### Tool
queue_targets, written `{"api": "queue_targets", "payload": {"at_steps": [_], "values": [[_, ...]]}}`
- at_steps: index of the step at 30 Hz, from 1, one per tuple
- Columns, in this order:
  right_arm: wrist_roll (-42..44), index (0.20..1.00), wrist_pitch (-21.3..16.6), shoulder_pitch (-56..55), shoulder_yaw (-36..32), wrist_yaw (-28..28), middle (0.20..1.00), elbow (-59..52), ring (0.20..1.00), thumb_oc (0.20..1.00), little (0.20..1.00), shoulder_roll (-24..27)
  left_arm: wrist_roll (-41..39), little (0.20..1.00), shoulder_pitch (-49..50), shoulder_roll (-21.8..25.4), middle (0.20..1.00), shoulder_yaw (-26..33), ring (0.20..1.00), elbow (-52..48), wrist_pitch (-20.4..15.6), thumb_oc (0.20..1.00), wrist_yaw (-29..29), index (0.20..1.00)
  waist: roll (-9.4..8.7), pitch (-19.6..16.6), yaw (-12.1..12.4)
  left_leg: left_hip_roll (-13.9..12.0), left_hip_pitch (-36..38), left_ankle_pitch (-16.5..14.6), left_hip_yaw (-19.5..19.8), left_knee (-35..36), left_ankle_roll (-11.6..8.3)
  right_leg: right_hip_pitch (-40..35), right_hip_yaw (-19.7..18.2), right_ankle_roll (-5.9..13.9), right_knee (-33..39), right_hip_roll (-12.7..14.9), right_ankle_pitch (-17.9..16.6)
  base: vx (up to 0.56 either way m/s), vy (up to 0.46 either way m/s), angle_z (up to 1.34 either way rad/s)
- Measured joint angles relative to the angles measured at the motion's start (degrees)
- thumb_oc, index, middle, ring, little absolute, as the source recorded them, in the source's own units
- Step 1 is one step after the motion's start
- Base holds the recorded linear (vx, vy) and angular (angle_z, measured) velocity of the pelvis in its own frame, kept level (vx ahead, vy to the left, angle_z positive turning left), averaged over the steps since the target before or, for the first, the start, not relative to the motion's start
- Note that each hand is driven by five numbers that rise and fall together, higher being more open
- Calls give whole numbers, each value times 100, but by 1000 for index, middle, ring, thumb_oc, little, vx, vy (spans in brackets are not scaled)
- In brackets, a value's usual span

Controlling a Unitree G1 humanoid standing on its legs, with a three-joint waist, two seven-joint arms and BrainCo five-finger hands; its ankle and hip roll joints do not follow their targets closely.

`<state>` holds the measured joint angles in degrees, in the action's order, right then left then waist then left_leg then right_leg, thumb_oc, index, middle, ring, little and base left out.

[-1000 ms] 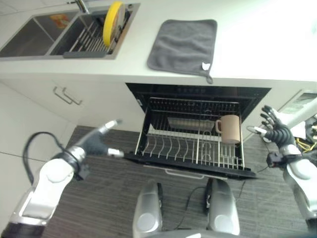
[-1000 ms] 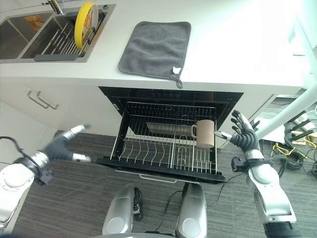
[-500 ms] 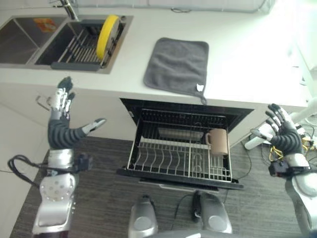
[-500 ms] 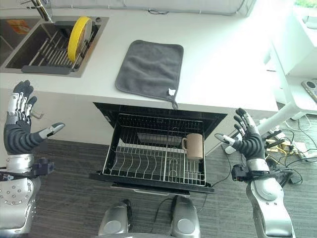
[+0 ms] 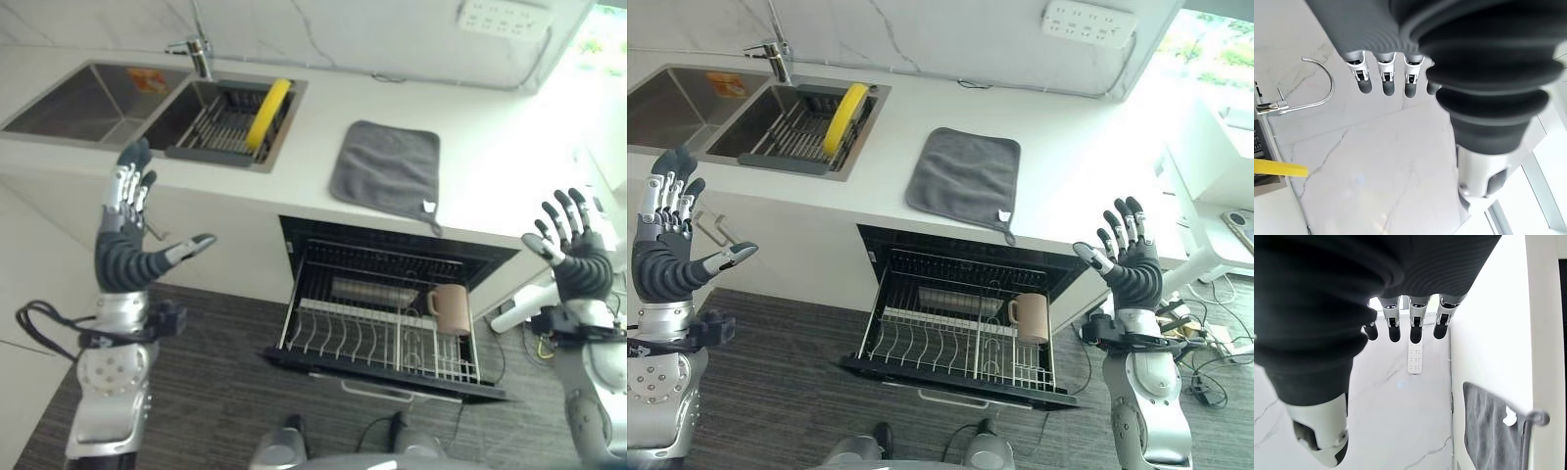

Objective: Place the dishes in the dishwasher.

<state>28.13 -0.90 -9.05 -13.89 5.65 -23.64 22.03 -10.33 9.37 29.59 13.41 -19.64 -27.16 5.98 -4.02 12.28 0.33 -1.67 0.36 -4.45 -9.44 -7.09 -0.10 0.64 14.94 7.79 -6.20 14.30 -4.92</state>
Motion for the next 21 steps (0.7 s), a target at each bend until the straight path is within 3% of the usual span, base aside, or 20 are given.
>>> {"api": "queue_targets", "payload": {"at_steps": [1, 2, 4, 6, 8, 9, 11, 15, 19, 20, 21], "values": [[1, 1000, -3, 49, -3, 42, 1000, -24, 1000, 1000, 1000, 32, -10, 1000, -53, 1, 1000, 4, 1000, -4, 5, 1000, 6, 1000, 32, 4, 23, -48, -31, 28, -34, 50, 51, 23, 44, -50, 78, -49, -188, -150, 44, -9], [6, 1000, -21, 98, 2, 79, 1000, -42, 1000, 1000, 1000, 90, -42, 1000, -162, 8, 1000, -4, 1000, 43, 11, 1000, 9, 1000, 82, 22, 6, -113, -41, 100, -13, 148, 132, 118, -69, 22, -197, -177, -68, -185, -10, 6], [5, 1000, -106, 80, -6, 171, 1000, -69, 1000, 1000, 1000, 240, -162, 1000, -258, 17, 1000, -35, 1000, 51, 34, 1000, 30, 1000, 151, 7, -31, -234, 6, 293, 130, 336, 122, 187, -392, 33, -945, -745, 672, -192, -48, 21], [2, 1000, -121, 215, -6, 236, 1000, -171, 1000, 1000, 1000, 499, -231, 1000, -326, -2, 1000, -63, 1000, 48, 85, 1000, 119, 1000, 56, -53, 5, -184, -15, 470, 149, 526, 104, 54, -619, -145, -644, -1086, 955, -161, -130, 5], [-50, 1000, -132, 482, 67, 301, 1000, -160, 1000, 1000, 1000, 488, -227, 1000, -334, 8, 1000, -119, 1000, 49, 169, 1000, 228, 1000, -52, -122, 32, -78, -9, 581, 100, 645, 62, -351, -652, -276, 205, -1069, 851, -184, -187, -9], [-105, 1000, -124, 555, 197, 347, 1000, -137, 1000, 1000, 1000, 514, -224, 1000, -321, -1, 1000, -255, 1000, 64, 253, 1000, 326, 1000, 29, -140, 25, -91, 12, 668, 92, 730, 27, -488, -615, -401, 632, -1126, 608, -219, -185, -4], [-111, 1000, -123, 515, 255, 367, 1000, -143, 1000, 1000, 1000, 564, -225, 1000, -319, -32, 1000, -393, 1000, 55, 340, 1000, 388, 1000, 148, -194, 30, -116, 66, 795, 107, 890, -42, -666, -673, -464, 1048, -1245, 357, -247, -200, -6], [-327, 1000, -162, 297, 270, 496, 1000, -172, 1000, 1000, 1000, 536, -482, 1000, -93, -531, 1000, -438, 1000, -56, 351, 1000, 260, 1000, 423, -346, -7, -230, 173, 977, 84, 1213, -202, -629, -727, -499, 1160, -1376, 301, -195, -137, -10], [-219, 1000, -372, -33, 145, 496, 1000, -163, 1000, 1000, 1000, 574, -935, 1000, 24, -525, 1000, -424, 1000, -46, 346, 1000, 135, 1000, 720, -474, -78, -258, 57, 980, -42, 1241, -175, -604, -629, -517, 1120, -1376, 276, -230, 30, 15], [-219, 1000, -371, -73, 105, 544, 1000, -179, 1000, 1000, 1000, 732, -1002, 1000, -41, -471, 1000, -450, 1000, -30, 349, 1000, 75, 1000, 756, -479, -207, -313, -38, 929, -200, 1245, -159, -648, -410, -585, 1120, -1324, 215, -123, 111, 88], [-218, 1000, -372, -67, -88, 567, 1000, -180, 1000, 1000, 1000, 911, -1112, 1000, -242, -410, 1000, -458, 1000, -22, 337, 1000, 16, 1000, 647, -441, -375, -374, -67, 824, -638, 1217, -216, -611, -132, -610, 1122, -1166, 259, -46, 141, 79]]}}
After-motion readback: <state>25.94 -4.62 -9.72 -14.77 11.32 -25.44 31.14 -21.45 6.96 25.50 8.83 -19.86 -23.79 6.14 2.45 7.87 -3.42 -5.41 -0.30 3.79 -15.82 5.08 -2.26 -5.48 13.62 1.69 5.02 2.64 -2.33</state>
